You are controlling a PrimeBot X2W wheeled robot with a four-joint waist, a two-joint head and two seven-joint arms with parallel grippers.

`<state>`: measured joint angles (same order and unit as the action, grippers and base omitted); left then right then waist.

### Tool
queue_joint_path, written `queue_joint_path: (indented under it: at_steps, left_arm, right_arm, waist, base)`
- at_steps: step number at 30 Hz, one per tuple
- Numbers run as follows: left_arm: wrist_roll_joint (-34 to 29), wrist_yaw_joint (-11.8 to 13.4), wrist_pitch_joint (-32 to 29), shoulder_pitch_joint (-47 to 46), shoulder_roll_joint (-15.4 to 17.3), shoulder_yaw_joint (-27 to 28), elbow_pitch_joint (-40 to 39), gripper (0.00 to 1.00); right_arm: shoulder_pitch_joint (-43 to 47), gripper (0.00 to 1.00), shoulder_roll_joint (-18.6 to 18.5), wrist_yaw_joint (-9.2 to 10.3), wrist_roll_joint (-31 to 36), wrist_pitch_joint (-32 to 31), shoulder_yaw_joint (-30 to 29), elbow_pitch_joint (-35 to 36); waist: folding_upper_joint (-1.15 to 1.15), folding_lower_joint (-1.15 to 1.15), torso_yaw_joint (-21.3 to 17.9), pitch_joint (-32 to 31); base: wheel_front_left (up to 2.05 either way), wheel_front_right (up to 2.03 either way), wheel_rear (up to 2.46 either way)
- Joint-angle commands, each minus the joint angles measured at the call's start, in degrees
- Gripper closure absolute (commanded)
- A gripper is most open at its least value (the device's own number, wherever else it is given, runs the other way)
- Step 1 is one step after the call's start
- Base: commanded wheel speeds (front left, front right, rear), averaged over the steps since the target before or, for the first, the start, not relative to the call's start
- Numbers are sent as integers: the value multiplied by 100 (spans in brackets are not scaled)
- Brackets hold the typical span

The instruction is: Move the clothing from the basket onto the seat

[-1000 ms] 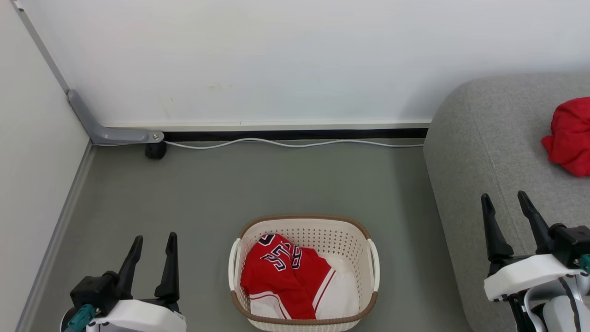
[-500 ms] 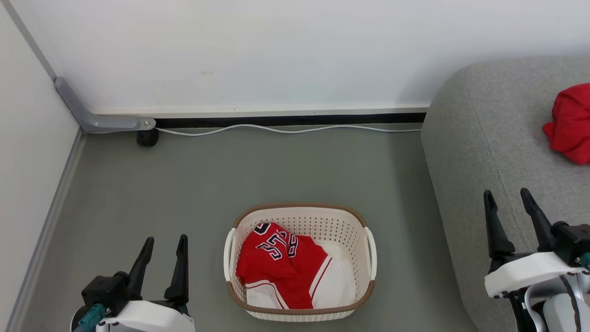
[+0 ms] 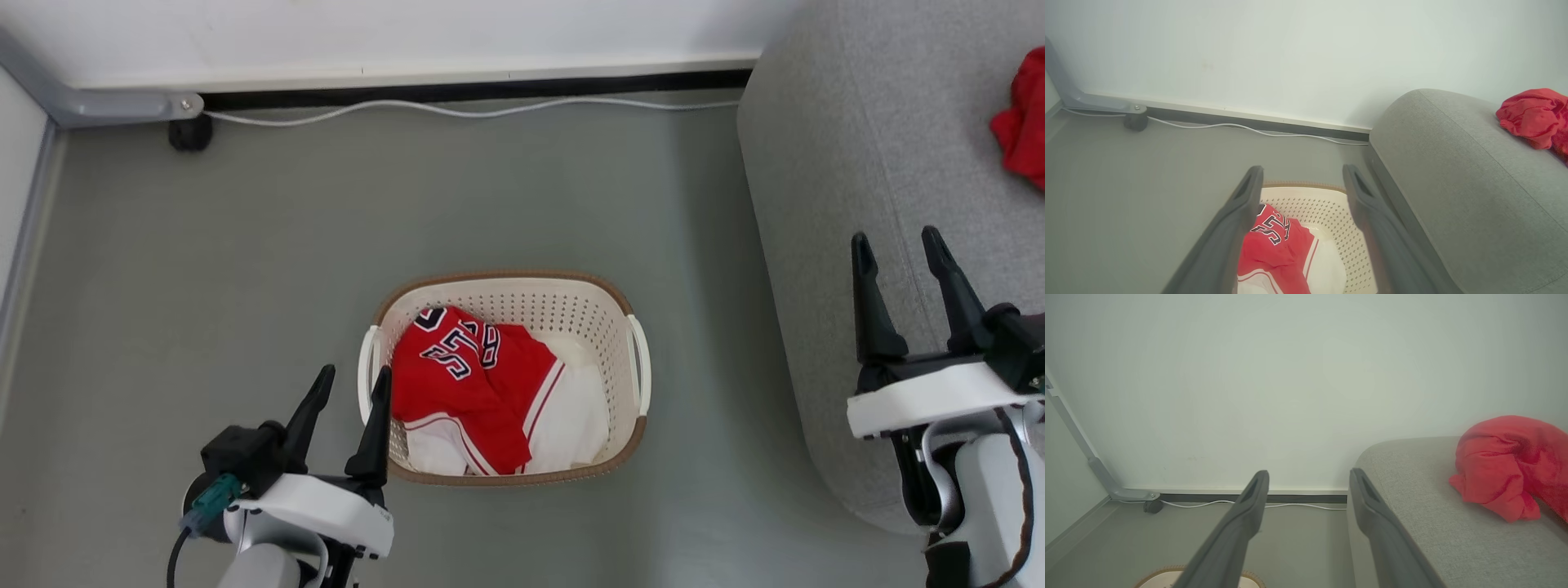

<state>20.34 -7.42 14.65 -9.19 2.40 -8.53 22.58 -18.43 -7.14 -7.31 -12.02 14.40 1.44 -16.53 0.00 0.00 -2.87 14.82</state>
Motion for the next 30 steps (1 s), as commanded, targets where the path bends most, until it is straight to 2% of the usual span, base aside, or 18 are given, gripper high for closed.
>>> queue_joint_path:
  at_steps: [1, 16, 24, 30]
  left_arm:
    - [51, 16, 35, -283, 48, 98, -53, 0]
    - [257, 70, 35, -2196, 48, -967, 1242, 0]
    - [576, 327, 35, -3100, 48, -1351, 2075, 0]
    - [716, 542, 34, -3956, 48, -1720, 3194, 0]
  right_arm:
    - [-191, 0, -9, -18, 35, 60, 133, 215]
    - [-1119, 0, 71, -18, 35, 60, 456, 541]
    - [-1315, 0, 185, -18, -37, 60, 731, 600]
    - [-1503, 0, 254, -18, -82, 60, 944, 678]
  waist:
    - [0, 0, -139, 438]
    - [0, 0, -436, 2046]
    - [0, 0, -574, 2528]
    - [0, 0, -768, 2904]
  base:
    - [0, 0, 0]
    - [0, 0, 0]
    - [0, 0, 0]
    - [0, 0, 0]
